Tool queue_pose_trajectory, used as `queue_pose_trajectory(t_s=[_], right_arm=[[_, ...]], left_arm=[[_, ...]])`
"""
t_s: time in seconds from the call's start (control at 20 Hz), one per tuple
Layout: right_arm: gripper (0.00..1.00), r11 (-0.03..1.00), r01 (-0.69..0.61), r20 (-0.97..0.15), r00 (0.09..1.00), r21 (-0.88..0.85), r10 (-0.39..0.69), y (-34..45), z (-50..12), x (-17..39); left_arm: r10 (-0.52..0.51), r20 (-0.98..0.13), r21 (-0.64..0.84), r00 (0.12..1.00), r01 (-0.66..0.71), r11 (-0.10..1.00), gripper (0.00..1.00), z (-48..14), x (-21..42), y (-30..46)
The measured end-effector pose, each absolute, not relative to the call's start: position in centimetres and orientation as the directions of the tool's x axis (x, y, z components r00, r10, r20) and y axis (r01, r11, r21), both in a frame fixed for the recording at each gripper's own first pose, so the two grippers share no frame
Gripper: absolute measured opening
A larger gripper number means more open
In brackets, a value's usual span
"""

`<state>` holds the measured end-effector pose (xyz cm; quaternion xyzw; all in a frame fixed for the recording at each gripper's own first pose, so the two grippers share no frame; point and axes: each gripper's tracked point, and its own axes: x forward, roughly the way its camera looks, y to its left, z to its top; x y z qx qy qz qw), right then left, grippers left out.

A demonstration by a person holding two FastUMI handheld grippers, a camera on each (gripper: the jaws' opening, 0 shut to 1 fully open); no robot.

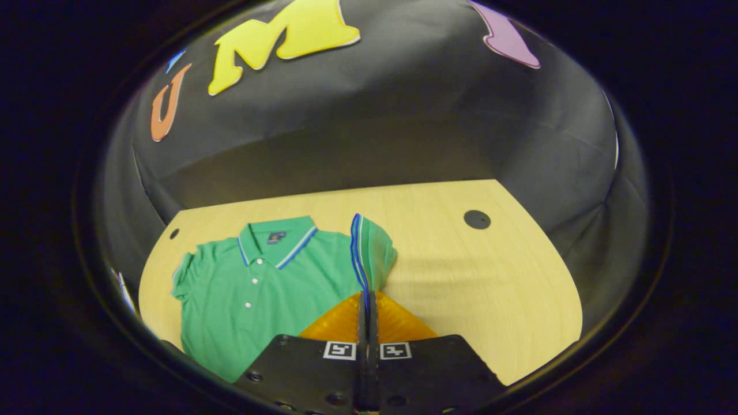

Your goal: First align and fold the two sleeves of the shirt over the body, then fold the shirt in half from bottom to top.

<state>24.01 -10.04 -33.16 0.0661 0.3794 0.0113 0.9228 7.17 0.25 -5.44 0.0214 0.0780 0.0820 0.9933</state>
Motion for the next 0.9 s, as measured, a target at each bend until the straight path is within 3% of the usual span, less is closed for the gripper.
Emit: queue_pose_trajectory(t_s=[0.5,0.55,0.6,0.8,0.9], right_arm=[[0.0,0.984,-0.102,-0.744,0.644,0.146,0.177,3.3,-35.6,24.6],[0.11,0.98,-0.11,-0.74,0.642,0.168,0.199,4.2,-35.4,24.3],[0.15,0.973,-0.116,-0.726,0.65,0.198,0.226,5.1,-34.5,23.9],[0.98,0.975,-0.124,-0.667,0.713,0.185,0.217,4.6,-30.8,22.4],[0.96,0.978,-0.118,-0.647,0.735,0.173,0.203,3.9,-28.7,21.2]], left_arm=[[0.271,-0.192,0.072,0.943,-0.262,0.962,1.0,-5.9,3.9,6.1],[0.275,-0.195,0.074,0.941,-0.266,0.961,1.0,-6.0,3.7,6.7],[0.278,-0.199,0.076,0.94,-0.268,0.96,1.0,-6.1,3.6,6.8],[0.254,-0.227,0.055,0.94,-0.248,0.967,1.0,-7.1,3.7,7.7],[0.226,-0.262,0.037,0.938,-0.224,0.974,1.0,-8.8,4.8,7.9]])
